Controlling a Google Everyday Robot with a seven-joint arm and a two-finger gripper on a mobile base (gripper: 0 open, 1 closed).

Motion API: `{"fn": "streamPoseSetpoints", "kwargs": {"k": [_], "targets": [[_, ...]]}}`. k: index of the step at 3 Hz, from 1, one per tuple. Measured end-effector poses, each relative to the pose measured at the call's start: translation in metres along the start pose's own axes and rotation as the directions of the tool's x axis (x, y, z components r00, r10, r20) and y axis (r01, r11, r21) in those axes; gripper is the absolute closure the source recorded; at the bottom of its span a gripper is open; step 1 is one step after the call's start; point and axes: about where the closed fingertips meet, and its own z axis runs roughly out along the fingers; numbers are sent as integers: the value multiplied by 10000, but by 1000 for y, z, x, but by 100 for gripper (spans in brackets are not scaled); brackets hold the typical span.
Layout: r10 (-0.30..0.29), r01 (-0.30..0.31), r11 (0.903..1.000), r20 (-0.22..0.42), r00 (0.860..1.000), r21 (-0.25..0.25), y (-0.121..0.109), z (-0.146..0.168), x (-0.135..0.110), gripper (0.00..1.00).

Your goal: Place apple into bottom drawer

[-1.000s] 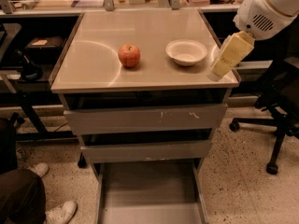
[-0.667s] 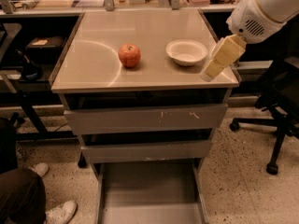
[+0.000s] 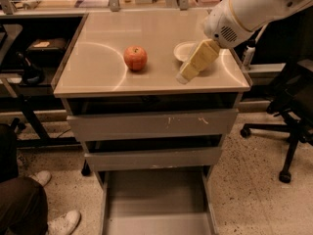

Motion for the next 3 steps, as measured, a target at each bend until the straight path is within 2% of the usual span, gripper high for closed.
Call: {"fn": "streamPoseSetpoints", "kwargs": {"k": [1,2,3], "targets": [[-4,4,10000,2,10000,-1,0,0,0,0],[-354,360,9993,445,9984,-134,0,26,-15,0],[-646,686,9963,750,9951,-519,-5,67,-33,0]]}}
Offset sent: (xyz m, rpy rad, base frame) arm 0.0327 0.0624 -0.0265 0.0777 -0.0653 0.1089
